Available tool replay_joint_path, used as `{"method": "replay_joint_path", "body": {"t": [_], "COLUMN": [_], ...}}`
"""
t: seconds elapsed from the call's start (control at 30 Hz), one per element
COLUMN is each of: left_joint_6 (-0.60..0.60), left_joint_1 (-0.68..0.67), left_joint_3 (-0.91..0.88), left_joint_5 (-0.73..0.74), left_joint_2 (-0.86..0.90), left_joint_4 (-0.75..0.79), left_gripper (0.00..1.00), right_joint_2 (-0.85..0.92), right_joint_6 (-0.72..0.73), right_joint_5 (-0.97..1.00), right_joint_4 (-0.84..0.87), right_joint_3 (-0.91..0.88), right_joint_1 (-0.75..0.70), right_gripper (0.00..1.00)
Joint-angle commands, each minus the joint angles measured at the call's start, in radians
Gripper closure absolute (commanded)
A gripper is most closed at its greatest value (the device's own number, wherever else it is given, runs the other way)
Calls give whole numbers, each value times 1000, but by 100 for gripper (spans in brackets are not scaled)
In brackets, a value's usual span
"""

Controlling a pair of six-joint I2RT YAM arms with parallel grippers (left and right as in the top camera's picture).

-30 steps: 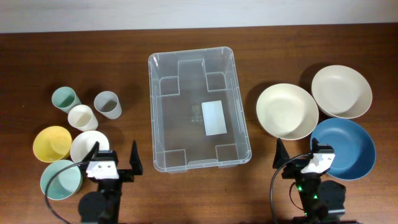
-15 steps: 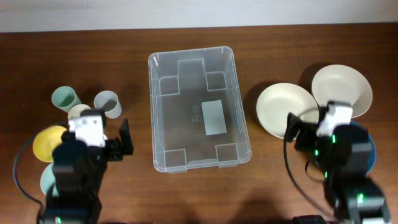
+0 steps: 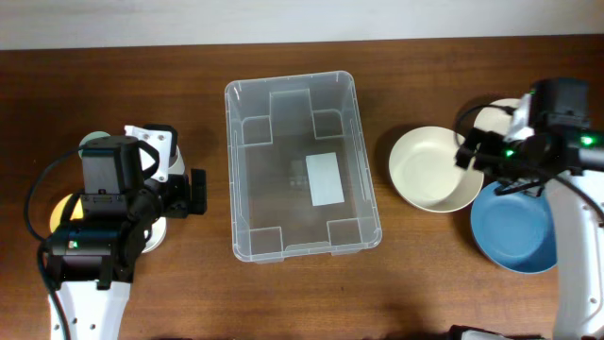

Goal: Pack container
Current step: 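Move the right gripper to the rim of the front cream bowl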

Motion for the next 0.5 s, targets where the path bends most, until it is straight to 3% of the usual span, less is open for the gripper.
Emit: {"method": "replay_joint_path", "body": {"t": [0.0, 0.2, 0.47], "left_joint_6": [19, 19, 19], "left_joint_1": [-2, -2, -2], "left_joint_3": [25, 25, 25], "left_joint_5": [22, 22, 22], "left_joint_2": [0, 0, 1], "left_joint_4": [-1, 4, 19], "left_gripper": [0, 1, 1], "right_joint_2": [-3, 105, 395], "right_joint_6": [37, -30, -22], "right_joint_5": [-52, -188, -189], "right_joint_4": [68, 198, 217], "right_joint_3": [33, 136, 278], "right_joint_1": [-134, -397, -476], "right_gripper": [1, 1, 1]}}
